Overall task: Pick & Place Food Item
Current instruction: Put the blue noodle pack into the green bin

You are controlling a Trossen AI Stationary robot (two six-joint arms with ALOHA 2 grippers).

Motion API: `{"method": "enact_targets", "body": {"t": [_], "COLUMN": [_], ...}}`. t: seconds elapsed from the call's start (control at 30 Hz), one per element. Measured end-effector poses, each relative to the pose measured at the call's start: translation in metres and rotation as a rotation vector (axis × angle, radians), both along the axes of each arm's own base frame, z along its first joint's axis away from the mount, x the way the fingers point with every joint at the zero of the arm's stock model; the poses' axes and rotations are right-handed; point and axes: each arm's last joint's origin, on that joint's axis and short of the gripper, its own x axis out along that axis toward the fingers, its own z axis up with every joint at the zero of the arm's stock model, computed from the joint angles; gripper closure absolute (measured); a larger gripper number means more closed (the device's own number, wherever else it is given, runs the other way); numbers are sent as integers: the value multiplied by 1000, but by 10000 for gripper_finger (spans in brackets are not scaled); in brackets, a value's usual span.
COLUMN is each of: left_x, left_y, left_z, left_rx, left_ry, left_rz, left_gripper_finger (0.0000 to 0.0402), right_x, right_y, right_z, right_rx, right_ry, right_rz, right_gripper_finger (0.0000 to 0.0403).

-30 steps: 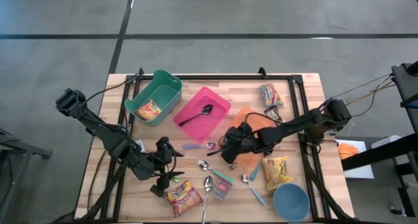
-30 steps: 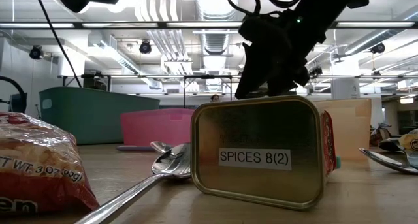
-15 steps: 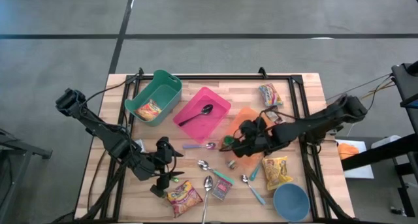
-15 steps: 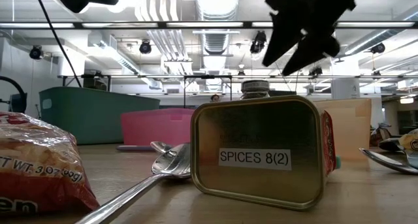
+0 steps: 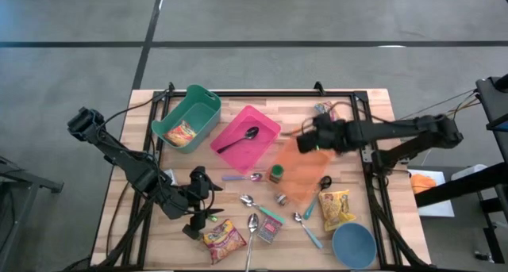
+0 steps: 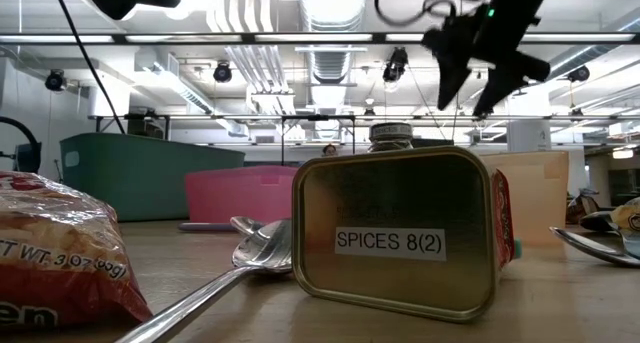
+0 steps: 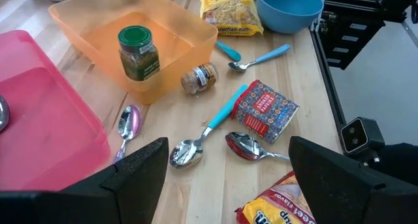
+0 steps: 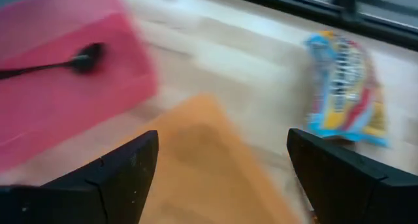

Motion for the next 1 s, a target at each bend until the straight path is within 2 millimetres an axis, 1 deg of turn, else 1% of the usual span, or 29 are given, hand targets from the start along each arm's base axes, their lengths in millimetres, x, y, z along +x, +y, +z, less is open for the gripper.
{"method": "enact_targets", "body": {"t": [0.2,0.3,0.37,0.5,0.6,0.83,1.0], "left_x": [0,0,0,0,0,0,0], "left_y": [0,0,0,0,0,0,0], "left_z": [0,0,0,0,0,0,0], "left_rx": [0,0,0,0,0,0,-2], "left_ry": [0,0,0,0,1,1,2], "left_rz": [0,0,0,0,0,0,-2], "left_gripper_finger": [85,85,85,85,85,85,85], "right_x": [-4,-6,-7,-5,-4,2,1], "right_y": [-57,-78,-88,-101,-108,-115,-119], "right_z": [-15,-26,-33,-48,-59,-85,-94], "right_rx": [105,165,202,244,265,313,315], "right_ry": [99,140,166,225,265,367,420], "right_rz": [-136,-180,-198,-222,-244,-262,-287], "right_gripper_finger": [127,150,163,181,185,186,186]}}
